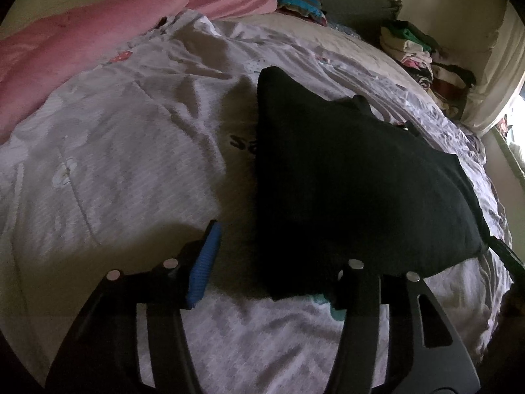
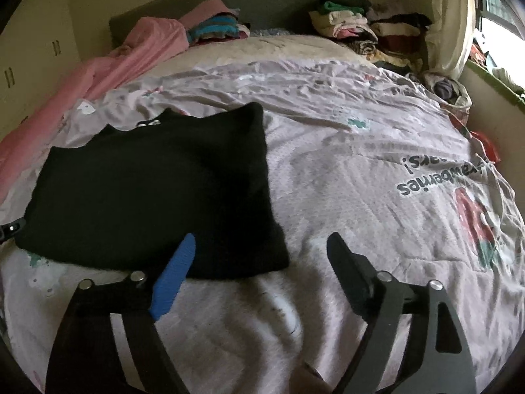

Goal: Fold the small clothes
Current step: 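Open both grippers and pull them back from the folded shirt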

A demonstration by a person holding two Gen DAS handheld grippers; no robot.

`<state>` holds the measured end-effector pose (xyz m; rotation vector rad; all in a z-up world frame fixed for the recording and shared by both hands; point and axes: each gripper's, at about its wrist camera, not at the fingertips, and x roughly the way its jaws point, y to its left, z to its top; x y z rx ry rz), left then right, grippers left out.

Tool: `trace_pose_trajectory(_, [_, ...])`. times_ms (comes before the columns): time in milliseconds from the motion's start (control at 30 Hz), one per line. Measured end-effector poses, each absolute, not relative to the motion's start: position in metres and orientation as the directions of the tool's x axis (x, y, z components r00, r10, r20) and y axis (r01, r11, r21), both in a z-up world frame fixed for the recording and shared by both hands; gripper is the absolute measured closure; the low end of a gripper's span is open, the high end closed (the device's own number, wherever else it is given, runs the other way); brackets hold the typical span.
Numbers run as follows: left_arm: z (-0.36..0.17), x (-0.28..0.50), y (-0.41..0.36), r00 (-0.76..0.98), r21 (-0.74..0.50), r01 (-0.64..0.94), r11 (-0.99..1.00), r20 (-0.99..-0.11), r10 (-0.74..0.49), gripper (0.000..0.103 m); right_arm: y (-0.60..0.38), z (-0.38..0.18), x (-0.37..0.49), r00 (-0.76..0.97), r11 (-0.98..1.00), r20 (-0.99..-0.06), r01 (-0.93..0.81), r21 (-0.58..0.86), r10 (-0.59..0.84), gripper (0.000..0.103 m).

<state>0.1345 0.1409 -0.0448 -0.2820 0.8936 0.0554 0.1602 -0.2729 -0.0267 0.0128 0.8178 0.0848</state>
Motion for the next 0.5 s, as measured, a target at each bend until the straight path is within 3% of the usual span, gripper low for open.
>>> trace_pose_trajectory(500, [-0.042, 0.117, 0.156, 0.642, -0.245, -0.187, 0.951, -0.764, -0.07, 0.036, -0.204, -0.011, 0.134, 0.687, 0.97, -0.704, -0.244, 0.014, 0.183, 0.013])
